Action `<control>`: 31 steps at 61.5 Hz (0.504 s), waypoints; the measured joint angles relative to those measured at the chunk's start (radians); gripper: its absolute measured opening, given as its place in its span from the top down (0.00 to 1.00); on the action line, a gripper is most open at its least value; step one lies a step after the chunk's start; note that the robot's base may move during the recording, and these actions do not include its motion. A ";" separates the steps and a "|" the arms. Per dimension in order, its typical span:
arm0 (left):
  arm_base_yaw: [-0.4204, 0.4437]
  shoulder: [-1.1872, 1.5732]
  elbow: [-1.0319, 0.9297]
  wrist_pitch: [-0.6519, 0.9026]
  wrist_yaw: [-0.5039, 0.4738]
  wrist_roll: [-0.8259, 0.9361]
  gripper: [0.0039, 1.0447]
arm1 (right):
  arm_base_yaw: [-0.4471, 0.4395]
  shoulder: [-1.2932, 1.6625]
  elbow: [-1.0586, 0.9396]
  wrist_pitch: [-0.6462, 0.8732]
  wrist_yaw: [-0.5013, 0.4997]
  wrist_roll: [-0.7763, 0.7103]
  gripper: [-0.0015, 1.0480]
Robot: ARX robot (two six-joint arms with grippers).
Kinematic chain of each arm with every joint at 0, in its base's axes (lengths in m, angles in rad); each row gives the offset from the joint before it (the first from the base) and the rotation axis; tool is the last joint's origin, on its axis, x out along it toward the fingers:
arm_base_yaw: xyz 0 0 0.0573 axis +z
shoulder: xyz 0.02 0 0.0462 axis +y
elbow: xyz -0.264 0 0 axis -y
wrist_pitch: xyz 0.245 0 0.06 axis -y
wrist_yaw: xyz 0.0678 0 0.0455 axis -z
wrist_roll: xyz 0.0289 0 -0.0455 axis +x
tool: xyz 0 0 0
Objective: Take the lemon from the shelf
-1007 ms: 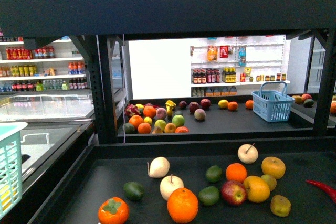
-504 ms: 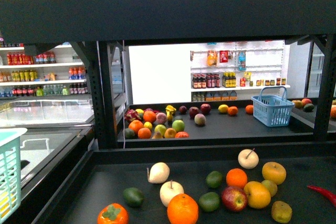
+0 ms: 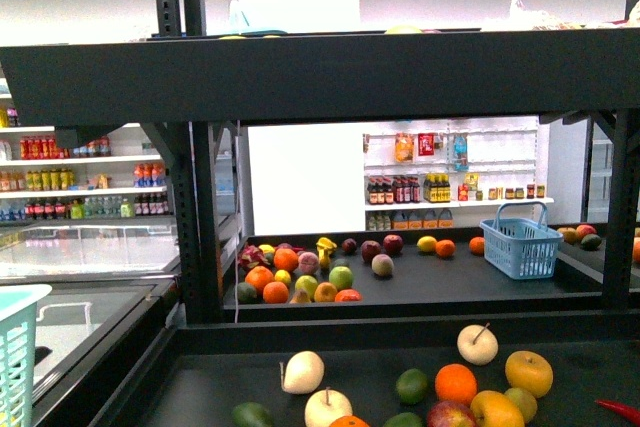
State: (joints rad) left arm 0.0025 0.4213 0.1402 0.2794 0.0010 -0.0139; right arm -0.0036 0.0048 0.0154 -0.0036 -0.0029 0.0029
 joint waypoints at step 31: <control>0.000 -0.177 -0.093 -0.081 0.000 0.003 0.98 | 0.000 0.000 0.000 0.000 0.000 0.000 0.02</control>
State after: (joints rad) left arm 0.0025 0.2440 0.0471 0.1986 0.0006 -0.0113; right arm -0.0036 0.0044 0.0154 -0.0036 -0.0032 0.0029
